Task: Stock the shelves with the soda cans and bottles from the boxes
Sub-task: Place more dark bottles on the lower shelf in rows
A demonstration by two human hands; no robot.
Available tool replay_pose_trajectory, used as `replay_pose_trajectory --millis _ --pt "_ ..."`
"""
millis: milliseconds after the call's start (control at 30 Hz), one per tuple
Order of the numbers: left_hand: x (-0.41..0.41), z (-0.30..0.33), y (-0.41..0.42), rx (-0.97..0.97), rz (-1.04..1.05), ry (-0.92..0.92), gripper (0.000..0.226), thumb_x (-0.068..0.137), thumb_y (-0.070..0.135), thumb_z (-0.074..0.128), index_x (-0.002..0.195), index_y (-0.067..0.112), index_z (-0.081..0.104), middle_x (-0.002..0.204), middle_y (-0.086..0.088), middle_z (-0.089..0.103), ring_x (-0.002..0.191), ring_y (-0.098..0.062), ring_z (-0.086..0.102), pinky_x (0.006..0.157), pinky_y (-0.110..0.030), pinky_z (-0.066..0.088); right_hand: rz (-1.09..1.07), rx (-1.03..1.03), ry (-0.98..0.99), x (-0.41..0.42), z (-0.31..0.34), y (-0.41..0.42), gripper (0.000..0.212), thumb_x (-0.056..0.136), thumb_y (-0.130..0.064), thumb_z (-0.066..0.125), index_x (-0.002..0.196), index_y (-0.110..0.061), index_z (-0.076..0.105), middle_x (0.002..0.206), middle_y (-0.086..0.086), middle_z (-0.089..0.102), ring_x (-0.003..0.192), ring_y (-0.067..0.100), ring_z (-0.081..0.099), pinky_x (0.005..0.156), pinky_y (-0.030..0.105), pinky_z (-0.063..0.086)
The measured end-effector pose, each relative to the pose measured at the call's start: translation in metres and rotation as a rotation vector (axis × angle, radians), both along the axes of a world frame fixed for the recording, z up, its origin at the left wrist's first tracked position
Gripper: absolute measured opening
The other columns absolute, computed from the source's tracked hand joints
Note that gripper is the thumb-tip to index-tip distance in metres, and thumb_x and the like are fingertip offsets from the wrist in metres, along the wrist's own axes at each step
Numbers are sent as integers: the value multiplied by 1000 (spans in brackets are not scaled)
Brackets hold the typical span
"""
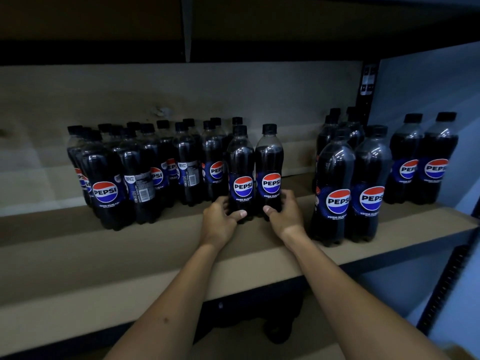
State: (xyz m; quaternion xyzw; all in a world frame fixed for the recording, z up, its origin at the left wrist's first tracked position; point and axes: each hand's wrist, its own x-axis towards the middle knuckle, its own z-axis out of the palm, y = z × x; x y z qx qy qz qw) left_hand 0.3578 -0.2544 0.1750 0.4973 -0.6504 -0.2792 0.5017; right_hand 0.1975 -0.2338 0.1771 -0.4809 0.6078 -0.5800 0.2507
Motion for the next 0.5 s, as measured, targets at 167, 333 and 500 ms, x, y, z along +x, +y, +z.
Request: replay_pose_trajectory --millis 167,333,500 --pt "0 3 15 -54 68 -130 50 82 20 77 127 11 60 116 -5 70 110 -19 63 89 -18 42 13 9 30 2 2 11 48 88 -9 68 131 -14 47 124 5 62 115 21 58 95 30 44" --pt "-6 2 13 -58 108 -179 52 84 26 74 130 14 55 119 -7 68 111 -25 62 91 -27 45 -23 -1 46 3 0 13 48 88 -8 68 132 -13 50 124 7 65 116 23 60 101 37 48" --pt "-5 3 13 -45 119 -125 66 80 32 78 137 13 49 114 -6 68 104 -21 63 85 -24 45 -77 41 185 4 0 21 40 90 -10 63 127 -10 50 123 9 64 116 26 60 95 30 46"
